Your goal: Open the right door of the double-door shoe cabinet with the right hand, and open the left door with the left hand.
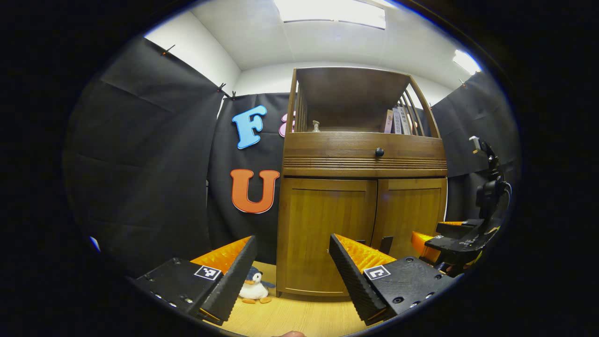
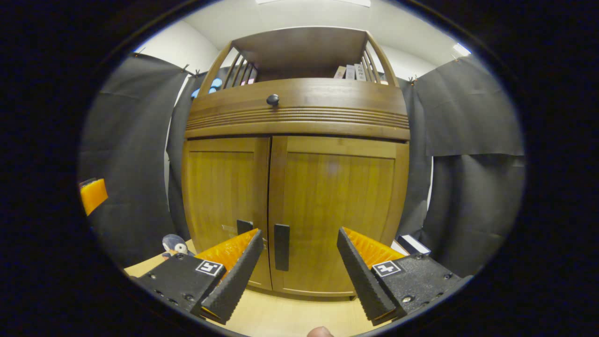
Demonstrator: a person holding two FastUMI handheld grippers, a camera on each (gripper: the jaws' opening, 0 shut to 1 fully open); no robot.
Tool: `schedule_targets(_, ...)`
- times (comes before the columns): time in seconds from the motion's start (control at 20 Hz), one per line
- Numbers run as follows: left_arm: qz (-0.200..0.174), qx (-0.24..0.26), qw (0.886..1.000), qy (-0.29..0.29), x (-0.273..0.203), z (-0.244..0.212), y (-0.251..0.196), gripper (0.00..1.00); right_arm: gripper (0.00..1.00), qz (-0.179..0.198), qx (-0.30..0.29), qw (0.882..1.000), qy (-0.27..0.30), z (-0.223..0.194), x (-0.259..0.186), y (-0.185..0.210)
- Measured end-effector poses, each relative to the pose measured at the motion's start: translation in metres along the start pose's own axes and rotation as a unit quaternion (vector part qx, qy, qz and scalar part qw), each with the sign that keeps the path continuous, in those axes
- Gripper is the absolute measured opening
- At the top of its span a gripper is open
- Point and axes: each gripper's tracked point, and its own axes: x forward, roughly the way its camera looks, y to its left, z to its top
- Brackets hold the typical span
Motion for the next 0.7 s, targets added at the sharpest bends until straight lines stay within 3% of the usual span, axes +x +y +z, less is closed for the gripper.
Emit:
schedule_targets(0.15,0.004,-0.004,1.000,0.003,-0.006,-0.003,0.005,0.95,1.00,0.013,0.006,1.000,0.025,-0.014,0.015,0.005)
schedule_targets(0.2,0.007,-0.006,1.000,0.004,-0.008,-0.004,0.010,0.84,1.00,0.010,0.004,0.999,0.033,-0.018,0.020,0.004)
schedule_targets(0.25,0.011,-0.006,1.000,0.005,-0.010,-0.006,0.013,0.95,1.00,0.009,0.004,0.999,0.040,-0.024,0.027,0.003)
schedule_targets(0.7,0.039,0.001,0.999,0.006,-0.019,-0.009,0.035,0.95,0.95,0.004,0.009,0.995,0.095,-0.069,0.092,0.013)
